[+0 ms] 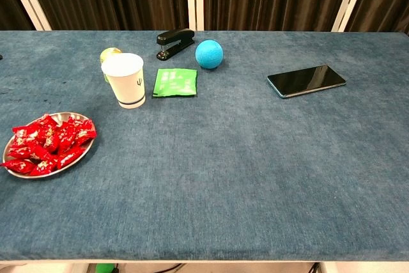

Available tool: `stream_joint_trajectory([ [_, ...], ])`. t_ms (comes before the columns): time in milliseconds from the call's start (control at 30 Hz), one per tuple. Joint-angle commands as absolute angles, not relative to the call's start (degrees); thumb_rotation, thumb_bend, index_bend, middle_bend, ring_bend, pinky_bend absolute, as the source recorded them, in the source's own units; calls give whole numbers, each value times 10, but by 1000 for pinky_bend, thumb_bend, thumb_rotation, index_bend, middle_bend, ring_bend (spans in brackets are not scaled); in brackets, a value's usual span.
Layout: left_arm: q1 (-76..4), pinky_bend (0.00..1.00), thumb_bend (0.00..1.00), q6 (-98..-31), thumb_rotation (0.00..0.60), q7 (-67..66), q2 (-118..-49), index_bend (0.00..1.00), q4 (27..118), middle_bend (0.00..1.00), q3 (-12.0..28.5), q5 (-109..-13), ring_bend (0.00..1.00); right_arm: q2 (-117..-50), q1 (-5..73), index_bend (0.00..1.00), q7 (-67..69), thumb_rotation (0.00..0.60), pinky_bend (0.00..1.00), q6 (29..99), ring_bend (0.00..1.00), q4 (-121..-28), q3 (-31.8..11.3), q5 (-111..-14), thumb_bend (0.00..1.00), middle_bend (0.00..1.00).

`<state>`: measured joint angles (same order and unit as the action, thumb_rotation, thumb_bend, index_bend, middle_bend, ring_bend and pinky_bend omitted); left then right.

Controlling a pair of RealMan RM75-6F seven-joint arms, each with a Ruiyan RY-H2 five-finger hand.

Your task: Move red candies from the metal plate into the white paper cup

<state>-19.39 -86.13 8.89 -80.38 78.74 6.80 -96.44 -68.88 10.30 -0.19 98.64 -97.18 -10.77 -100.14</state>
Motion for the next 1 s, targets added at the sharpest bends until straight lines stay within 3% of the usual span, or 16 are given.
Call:
stream_joint_trajectory([
  [33, -192, 181, 122, -866, 600, 82, -801, 98, 794, 65, 62, -967, 29, -691, 103, 0, 1, 600, 0, 985, 0, -968, -106, -999, 305, 0],
  [200, -188, 208, 125, -863, 600, 67, -792, 104, 808, 87, 44, -975, 28, -688, 100, 0, 4, 600, 0, 989, 0, -964, -104, -998, 305, 0],
  [433, -210, 218, 158, -750, 600, 20, -726, 166, 877, 146, -3, -963, 42, -685, 94, 0, 7, 600, 0, 995, 0, -959, -101, -992, 305, 0],
  [567, -220, 212, 159, -712, 600, -12, -730, 172, 884, 146, -13, -955, 109, -691, 90, 0, 6, 600, 0, 999, 0, -952, -101, -985, 305, 0],
  [1000, -255, 209, 159, -616, 600, -81, -787, 175, 858, 146, -27, -925, 109, -690, 79, 0, 3, 600, 0, 993, 0, -941, -89, -973, 305, 0],
])
